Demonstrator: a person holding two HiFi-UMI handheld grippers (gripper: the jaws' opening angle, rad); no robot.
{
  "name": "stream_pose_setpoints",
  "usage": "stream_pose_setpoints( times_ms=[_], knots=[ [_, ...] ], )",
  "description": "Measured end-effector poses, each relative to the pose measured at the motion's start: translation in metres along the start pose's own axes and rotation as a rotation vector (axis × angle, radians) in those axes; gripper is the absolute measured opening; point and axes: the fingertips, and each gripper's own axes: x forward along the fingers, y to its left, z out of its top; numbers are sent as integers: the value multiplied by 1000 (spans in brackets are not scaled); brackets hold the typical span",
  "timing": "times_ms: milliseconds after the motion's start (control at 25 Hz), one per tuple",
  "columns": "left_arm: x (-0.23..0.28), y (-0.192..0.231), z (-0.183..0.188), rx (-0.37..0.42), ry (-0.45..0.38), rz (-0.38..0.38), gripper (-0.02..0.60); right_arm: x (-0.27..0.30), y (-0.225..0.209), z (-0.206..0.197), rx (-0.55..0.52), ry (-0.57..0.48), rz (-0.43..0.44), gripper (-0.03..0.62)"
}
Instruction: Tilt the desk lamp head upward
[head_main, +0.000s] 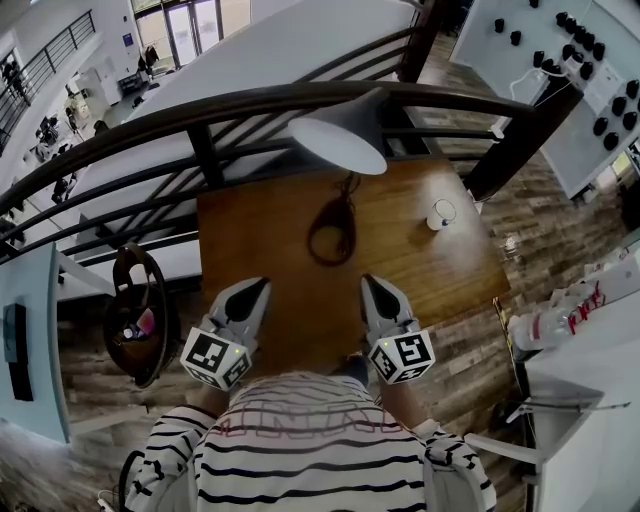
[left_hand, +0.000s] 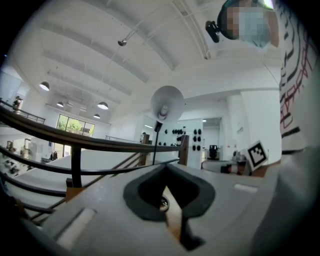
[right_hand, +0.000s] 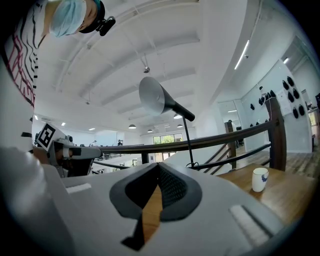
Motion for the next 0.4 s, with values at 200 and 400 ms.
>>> stream_pose_setpoints(
  times_ms=[200,400],
  knots=[
    [-4,-1,-3,-5,0,-1,3,-1,2,-2,0,3,-2,0],
    [-10,0,-6,-5,4,-2,3,-1,9,-5,2,1,1,0]
  ],
)
